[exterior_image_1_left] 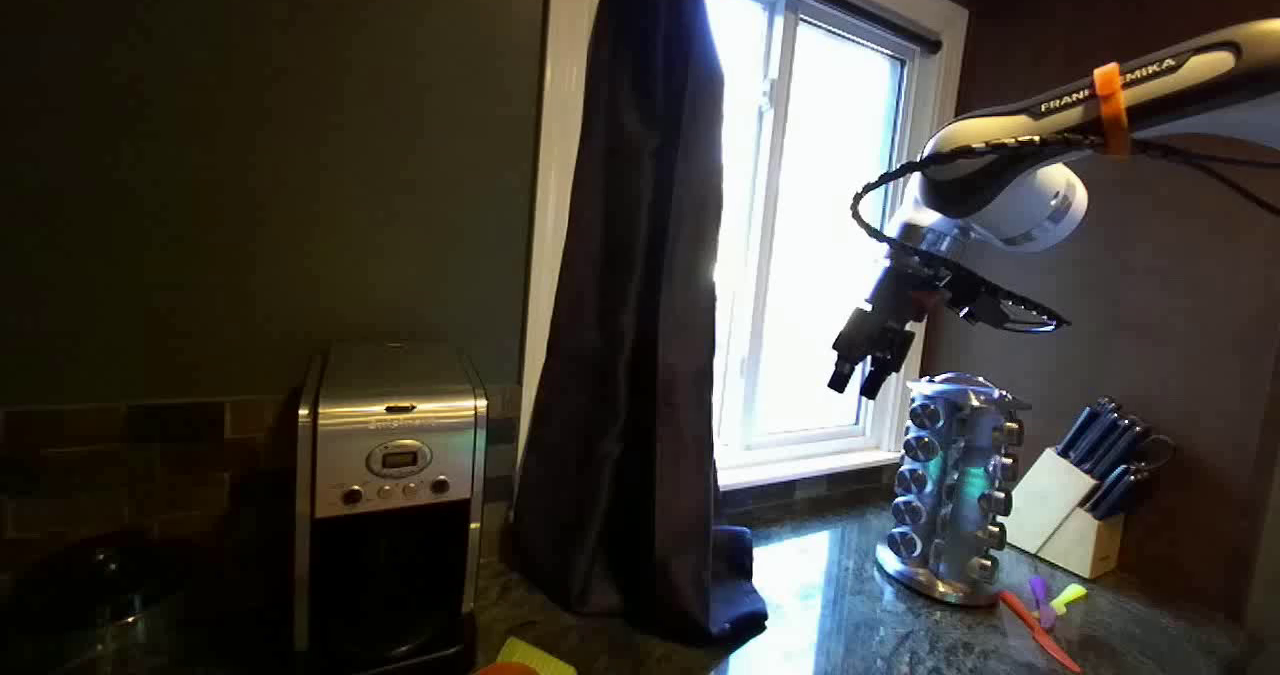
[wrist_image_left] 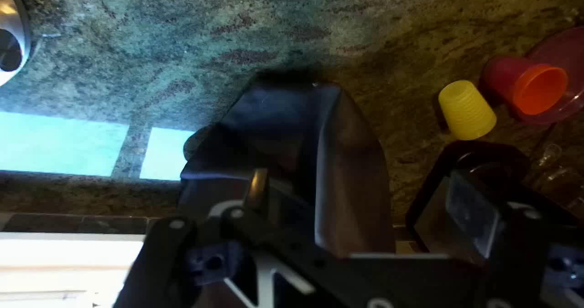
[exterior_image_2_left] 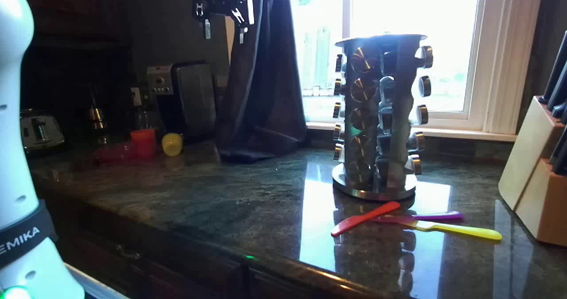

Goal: Draw the curtain closed

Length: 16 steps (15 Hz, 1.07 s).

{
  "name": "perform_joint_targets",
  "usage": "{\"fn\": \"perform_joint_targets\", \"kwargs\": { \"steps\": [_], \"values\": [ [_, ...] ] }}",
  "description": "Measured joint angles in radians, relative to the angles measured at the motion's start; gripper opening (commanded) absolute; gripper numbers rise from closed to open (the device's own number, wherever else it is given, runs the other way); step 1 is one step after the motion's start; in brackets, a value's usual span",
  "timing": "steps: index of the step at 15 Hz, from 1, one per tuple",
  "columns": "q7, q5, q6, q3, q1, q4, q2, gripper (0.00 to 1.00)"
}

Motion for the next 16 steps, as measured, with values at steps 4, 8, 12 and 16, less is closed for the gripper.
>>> {"fn": "perform_joint_targets", "kwargs": {
  "steps": [4,8,12,16],
  "values": [
    [0.0,0.0,0.0,0.0,0.0,0.0,0.0,1.0],
    [0.0,0.0,0.0,0.0,0.0,0.0,0.0,1.0],
    [0.0,0.0,0.0,0.006,-0.005,0.004,0.001,1.0],
    [0.058,-0.009,0.061,0.056,-0.019,0.104,0.02,1.0]
  ]
}}
